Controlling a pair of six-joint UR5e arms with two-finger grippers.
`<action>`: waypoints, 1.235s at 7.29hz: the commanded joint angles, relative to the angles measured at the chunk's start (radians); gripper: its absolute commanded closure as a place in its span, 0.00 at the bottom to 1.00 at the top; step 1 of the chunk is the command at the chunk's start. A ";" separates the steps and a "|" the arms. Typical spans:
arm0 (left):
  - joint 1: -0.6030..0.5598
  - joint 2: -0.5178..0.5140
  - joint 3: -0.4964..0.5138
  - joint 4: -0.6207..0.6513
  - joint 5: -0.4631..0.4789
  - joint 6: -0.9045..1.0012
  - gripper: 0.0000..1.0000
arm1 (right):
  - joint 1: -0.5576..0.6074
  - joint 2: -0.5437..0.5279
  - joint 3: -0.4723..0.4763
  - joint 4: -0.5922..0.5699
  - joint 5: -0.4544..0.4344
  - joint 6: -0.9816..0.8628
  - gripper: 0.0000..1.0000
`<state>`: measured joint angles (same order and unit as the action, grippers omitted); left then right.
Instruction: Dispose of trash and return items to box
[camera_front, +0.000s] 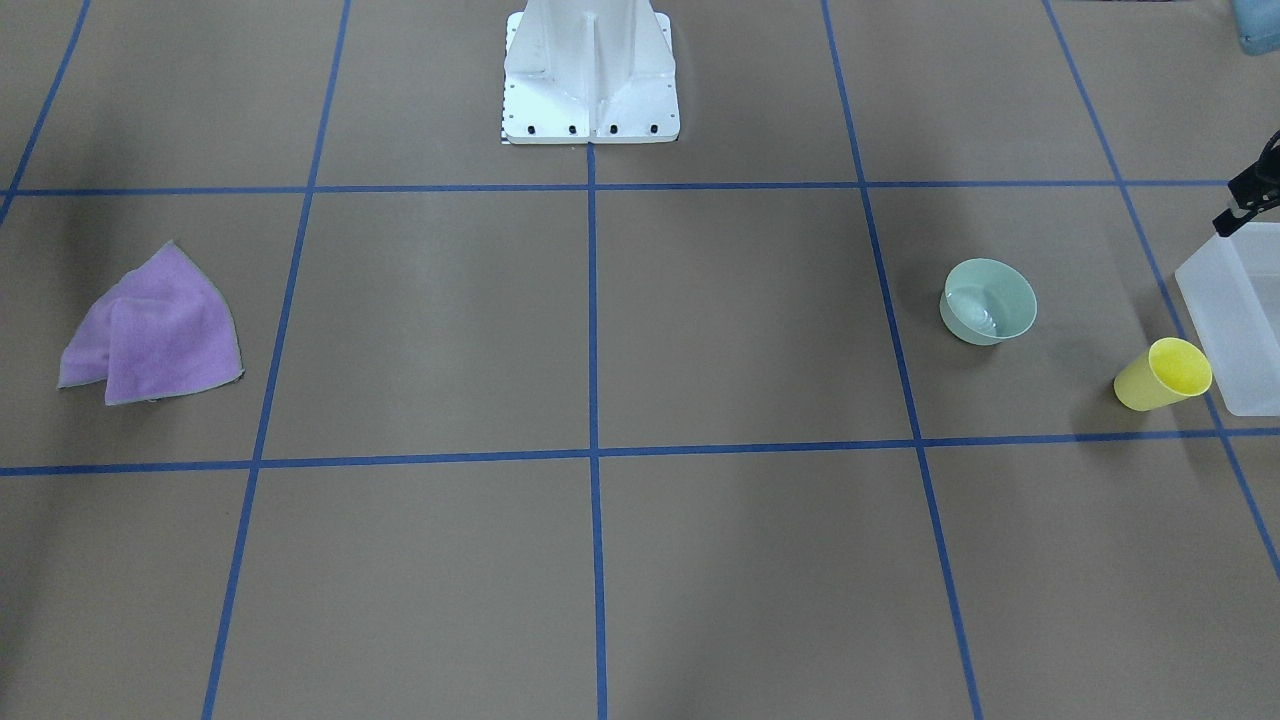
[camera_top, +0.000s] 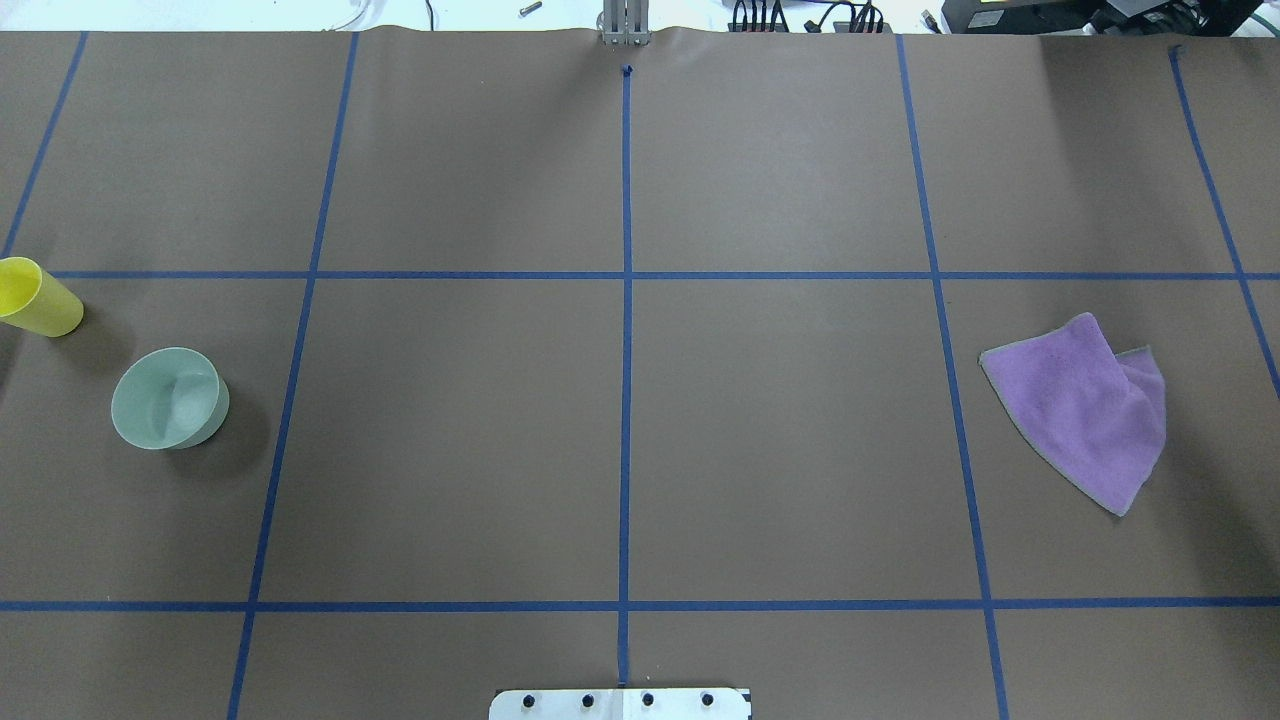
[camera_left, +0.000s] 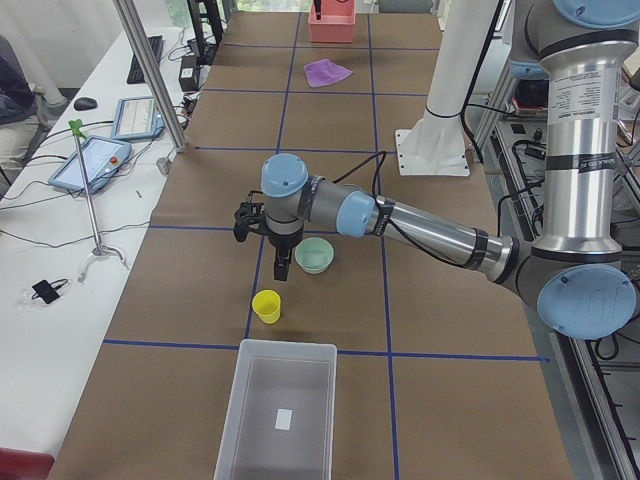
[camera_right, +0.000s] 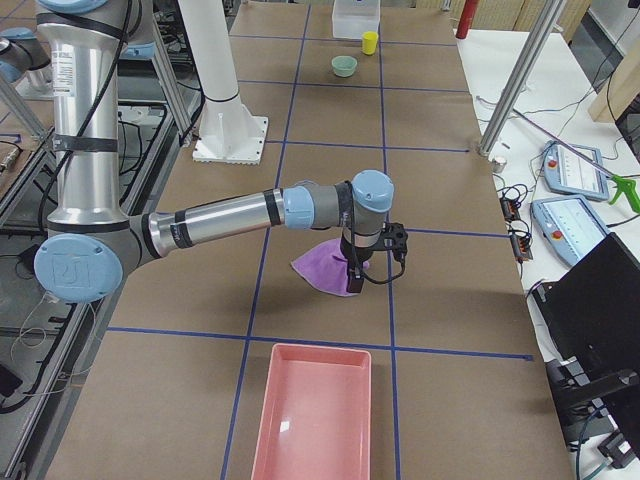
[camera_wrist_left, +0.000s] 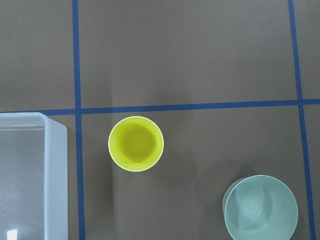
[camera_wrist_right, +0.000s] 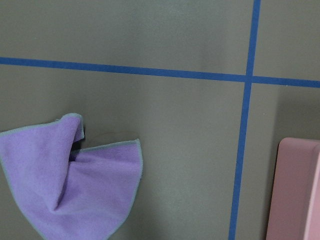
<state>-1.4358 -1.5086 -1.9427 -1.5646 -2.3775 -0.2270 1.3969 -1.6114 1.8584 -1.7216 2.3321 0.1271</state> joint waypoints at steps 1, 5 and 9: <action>-0.002 0.049 -0.030 -0.032 0.061 0.090 0.02 | 0.026 0.001 -0.002 0.013 0.007 -0.001 0.00; 0.002 0.071 -0.027 -0.038 0.055 0.087 0.02 | 0.027 0.001 -0.005 0.013 0.007 -0.001 0.00; 0.006 0.077 -0.036 -0.040 0.046 0.095 0.02 | 0.027 0.001 -0.001 0.013 0.007 0.000 0.00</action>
<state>-1.4312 -1.4421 -1.9709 -1.6082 -2.3257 -0.1298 1.4231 -1.6106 1.8572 -1.7088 2.3393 0.1261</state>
